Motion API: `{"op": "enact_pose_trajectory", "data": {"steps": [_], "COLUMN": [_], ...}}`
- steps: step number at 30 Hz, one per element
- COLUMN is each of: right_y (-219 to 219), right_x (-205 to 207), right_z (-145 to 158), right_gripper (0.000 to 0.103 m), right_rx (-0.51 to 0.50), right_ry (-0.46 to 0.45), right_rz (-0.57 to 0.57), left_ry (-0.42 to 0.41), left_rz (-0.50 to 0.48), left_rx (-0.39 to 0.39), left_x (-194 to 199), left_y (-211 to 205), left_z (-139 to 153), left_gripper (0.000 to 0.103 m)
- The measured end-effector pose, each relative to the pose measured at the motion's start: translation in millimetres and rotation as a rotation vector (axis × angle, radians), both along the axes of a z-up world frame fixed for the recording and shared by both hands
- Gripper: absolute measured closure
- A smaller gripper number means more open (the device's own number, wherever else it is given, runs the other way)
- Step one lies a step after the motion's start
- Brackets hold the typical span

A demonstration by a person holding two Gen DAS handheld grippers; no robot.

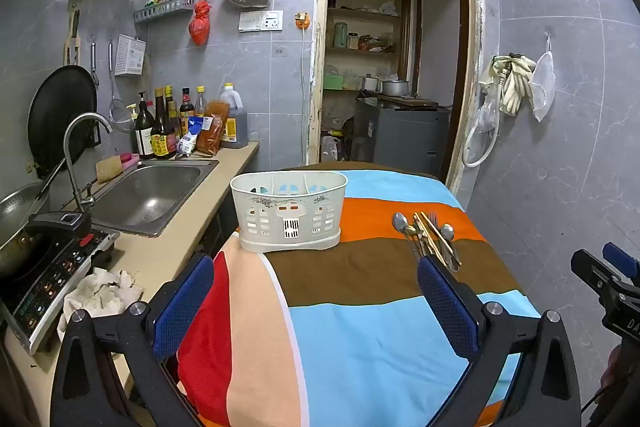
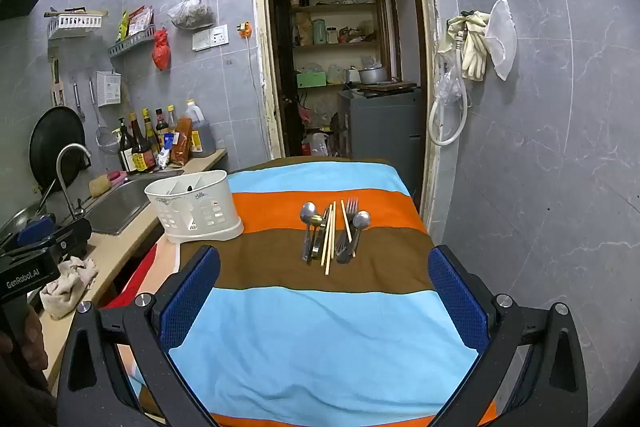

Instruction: Organize utensils

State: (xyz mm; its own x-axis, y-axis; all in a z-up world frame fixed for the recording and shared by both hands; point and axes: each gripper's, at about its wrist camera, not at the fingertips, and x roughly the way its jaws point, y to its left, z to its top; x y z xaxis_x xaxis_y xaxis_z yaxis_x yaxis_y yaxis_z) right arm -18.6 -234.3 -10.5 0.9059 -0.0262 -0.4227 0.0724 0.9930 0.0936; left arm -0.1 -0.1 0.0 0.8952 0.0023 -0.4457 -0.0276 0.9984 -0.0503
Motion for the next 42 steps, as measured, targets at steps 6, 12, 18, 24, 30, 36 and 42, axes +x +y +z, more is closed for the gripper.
{"op": "enact_pose_trajectory", "data": {"steps": [6,12,18,24,30,36,42], "right_y": [0.2,0.7,1.5,2.7,3.8,3.6,3.7], "right_x": [-0.2,0.0,0.0,0.1,0.1,0.2,0.1], "right_z": [0.3,0.1,0.8,0.3,-0.2,-0.5,-0.5], "right_gripper": [0.001,0.001,0.001,0.001,0.001,0.001,0.001], "right_rx": [-0.001,0.000,-0.001,-0.002,-0.003,-0.003,-0.004], "right_ry": [-0.002,-0.003,-0.003,-0.003,-0.004,-0.004,-0.005], "right_rz": [0.000,0.001,0.000,0.000,0.000,0.000,0.001], "left_ry": [-0.002,0.000,-0.001,-0.002,-0.002,0.000,-0.003], "left_rz": [0.001,-0.001,0.001,0.000,0.000,0.001,0.000], "left_rx": [-0.002,-0.001,-0.001,-0.001,-0.002,-0.002,-0.002], "left_x": [-0.6,0.1,0.0,-0.1,-0.1,0.0,-0.1], "left_y": [-0.1,0.1,0.0,0.0,0.0,0.1,0.0], "left_z": [0.4,-0.1,0.0,0.0,0.1,0.0,0.0], "left_gripper": [0.001,0.001,0.001,0.001,0.001,0.001,0.001]}}
